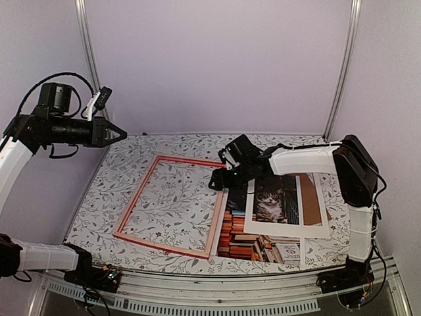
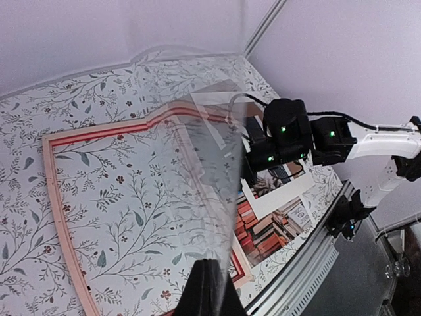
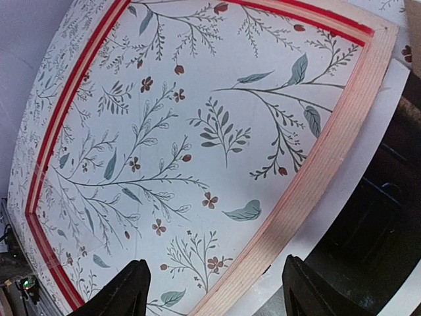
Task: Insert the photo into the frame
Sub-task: Move the frame body to the center of the board, then place the glass panel in the frame body.
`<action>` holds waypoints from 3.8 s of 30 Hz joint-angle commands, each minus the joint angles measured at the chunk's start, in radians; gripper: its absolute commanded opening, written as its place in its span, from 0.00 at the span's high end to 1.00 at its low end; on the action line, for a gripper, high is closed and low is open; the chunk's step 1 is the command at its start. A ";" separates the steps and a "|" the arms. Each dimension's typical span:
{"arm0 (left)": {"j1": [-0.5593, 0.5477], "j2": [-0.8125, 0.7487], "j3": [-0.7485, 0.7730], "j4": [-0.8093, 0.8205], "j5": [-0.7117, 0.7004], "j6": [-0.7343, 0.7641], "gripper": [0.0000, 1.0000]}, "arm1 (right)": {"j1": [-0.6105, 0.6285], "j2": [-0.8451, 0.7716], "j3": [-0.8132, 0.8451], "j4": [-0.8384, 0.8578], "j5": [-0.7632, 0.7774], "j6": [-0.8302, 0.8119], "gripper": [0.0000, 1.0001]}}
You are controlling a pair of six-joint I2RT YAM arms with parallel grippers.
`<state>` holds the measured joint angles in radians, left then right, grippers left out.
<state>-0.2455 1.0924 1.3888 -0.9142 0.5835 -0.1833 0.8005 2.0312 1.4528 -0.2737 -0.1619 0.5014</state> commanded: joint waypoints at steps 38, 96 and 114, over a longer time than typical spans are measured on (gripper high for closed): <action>0.005 0.000 0.003 0.132 0.180 -0.048 1.00 | 0.003 0.188 0.127 -0.285 0.365 -0.121 0.76; -0.229 0.173 -0.683 1.340 0.346 -0.956 1.00 | -0.412 -0.336 -0.183 -0.249 0.232 -0.221 0.36; -0.107 0.452 -0.538 0.842 0.312 -0.514 1.00 | -0.412 -0.296 -0.215 -0.204 0.173 -0.227 0.36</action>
<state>-0.3798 1.5185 0.7956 0.0765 0.9234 -0.8352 0.3901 1.7229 1.2545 -0.5079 0.0303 0.2871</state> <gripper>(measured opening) 0.006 0.639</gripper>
